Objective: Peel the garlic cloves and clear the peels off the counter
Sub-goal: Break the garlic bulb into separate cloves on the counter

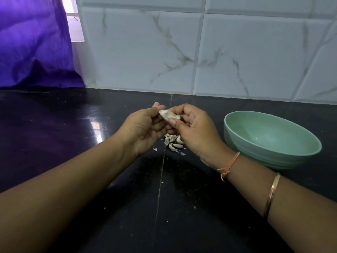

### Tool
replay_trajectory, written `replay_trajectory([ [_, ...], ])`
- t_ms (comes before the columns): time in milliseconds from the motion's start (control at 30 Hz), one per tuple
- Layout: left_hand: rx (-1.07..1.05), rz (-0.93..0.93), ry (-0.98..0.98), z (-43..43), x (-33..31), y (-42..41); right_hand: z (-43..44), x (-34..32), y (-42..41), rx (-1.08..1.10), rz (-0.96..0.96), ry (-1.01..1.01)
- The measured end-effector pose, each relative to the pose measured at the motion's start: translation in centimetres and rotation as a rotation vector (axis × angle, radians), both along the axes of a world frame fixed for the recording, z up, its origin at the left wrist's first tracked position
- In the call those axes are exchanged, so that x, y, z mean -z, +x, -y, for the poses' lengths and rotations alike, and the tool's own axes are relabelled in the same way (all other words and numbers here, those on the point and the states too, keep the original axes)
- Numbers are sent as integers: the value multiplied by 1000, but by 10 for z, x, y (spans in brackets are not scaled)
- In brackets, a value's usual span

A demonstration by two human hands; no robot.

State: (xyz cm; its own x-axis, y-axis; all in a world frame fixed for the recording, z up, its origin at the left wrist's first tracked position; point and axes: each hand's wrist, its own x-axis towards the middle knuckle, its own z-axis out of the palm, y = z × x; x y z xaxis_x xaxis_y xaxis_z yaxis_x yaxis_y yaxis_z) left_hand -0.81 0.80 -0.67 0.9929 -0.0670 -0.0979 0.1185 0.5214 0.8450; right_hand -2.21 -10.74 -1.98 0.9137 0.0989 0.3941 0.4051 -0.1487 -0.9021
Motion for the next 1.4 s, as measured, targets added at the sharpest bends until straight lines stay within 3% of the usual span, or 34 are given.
replay_trajectory([
  [167, -39, 48, 99, -3, 0, 0, -1, -1, 0, -48, -34, 43],
  [467, -205, 296, 841, -17, 13, 10, 11, -4, 4, -30, -138, 225],
  [667, -253, 349, 1166, -14, 9, 8, 11, -2, 3, -32, -154, 222],
  [767, -333, 470, 1072, -11, 6, 2, 11, -1, 4, 6, -152, 205],
  [833, -314, 556, 923, -8, 4, -1, 11, -1, 5, 21, -150, 213],
  [900, -284, 596, 909, -6, 4, -4, 11, 0, 5, 23, -140, 220],
  [1233, -299, 593, 881, -6, 6, -2, 8, 0, 3, 119, -13, 76],
  [1400, -294, 544, 738, -7, 6, -1, 8, -2, 1, 110, -15, 82],
])
